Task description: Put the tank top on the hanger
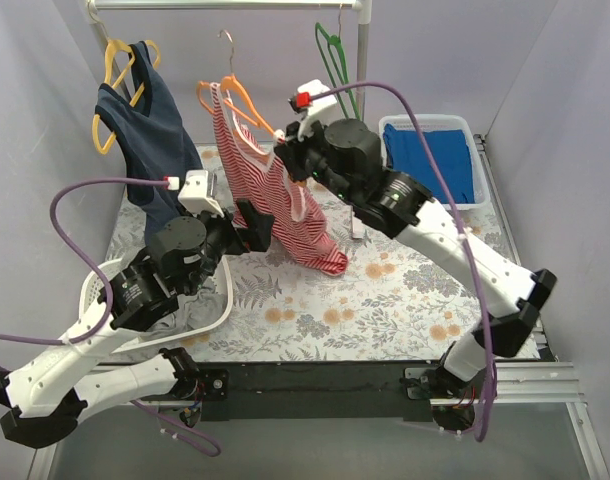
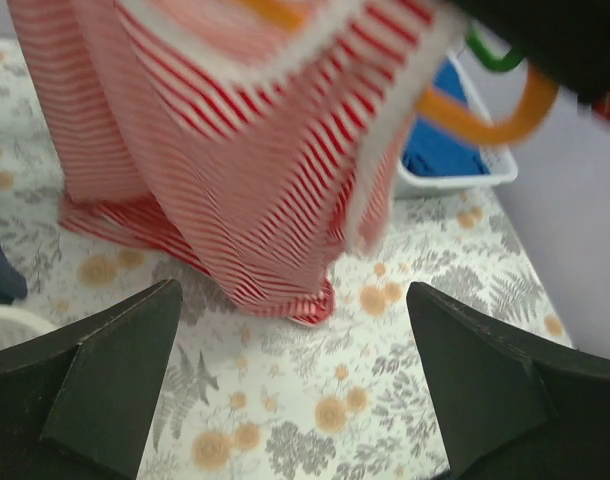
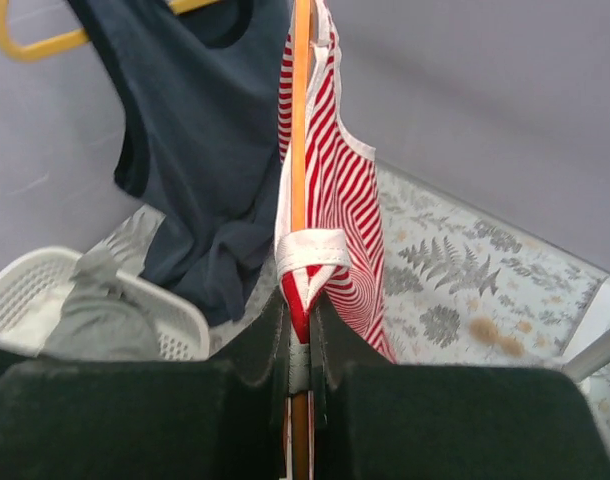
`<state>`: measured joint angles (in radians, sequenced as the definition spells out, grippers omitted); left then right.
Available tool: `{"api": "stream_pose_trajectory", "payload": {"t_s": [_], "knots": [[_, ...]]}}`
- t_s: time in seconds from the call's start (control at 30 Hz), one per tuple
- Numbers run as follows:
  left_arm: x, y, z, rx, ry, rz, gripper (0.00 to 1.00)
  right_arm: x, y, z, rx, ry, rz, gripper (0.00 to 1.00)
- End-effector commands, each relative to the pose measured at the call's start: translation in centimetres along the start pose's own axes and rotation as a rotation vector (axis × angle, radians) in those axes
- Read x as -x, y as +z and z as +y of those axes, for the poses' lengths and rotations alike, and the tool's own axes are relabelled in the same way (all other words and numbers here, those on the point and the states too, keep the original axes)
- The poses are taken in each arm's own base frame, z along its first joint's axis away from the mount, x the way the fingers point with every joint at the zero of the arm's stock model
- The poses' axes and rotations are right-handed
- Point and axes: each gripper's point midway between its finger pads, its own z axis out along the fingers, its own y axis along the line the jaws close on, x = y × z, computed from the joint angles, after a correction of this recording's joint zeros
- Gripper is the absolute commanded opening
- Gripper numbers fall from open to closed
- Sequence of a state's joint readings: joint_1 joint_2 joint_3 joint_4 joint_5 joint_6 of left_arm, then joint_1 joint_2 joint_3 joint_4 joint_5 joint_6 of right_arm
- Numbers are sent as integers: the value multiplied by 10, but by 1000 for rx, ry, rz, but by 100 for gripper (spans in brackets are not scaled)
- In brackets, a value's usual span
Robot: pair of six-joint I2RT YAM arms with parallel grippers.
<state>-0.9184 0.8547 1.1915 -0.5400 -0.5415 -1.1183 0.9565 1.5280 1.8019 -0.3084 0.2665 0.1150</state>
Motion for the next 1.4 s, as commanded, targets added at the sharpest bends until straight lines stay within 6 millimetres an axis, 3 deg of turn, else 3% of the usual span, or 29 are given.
{"api": "stream_pose_trajectory", "payload": {"t_s": [0.0, 0.03, 0.27, 0.33, 0.53, 0.7, 0.73, 0.87, 1.37], "knots": [[-16, -15, 8, -14, -50, 47, 96, 78, 22, -17, -180, 31, -245, 1], [-17, -16, 9, -16, -52, 47, 96, 93, 22, -16, -182, 36, -283, 1], [-27, -26, 19, -12, -52, 63, 96, 114, 55, -5, -205, 19, -372, 1], [-30, -28, 20, -15, -60, 72, 96, 106, 70, -3, -208, -13, -362, 1], [-26, -39, 24, -29, -92, 51, 96, 108, 89, 0, -234, -25, -432, 1], [-15, -46, 23, -41, -108, 28, 96, 109, 105, 1, -251, -30, -474, 1], [-12, -47, 23, -44, -108, 24, 96, 103, 113, 2, -251, -37, -469, 1], [-7, -50, 25, -39, -103, 13, 96, 106, 123, 4, -257, -26, -525, 1], [-5, -52, 26, -38, -101, 8, 96, 80, 157, 6, -276, -14, -569, 1]]}}
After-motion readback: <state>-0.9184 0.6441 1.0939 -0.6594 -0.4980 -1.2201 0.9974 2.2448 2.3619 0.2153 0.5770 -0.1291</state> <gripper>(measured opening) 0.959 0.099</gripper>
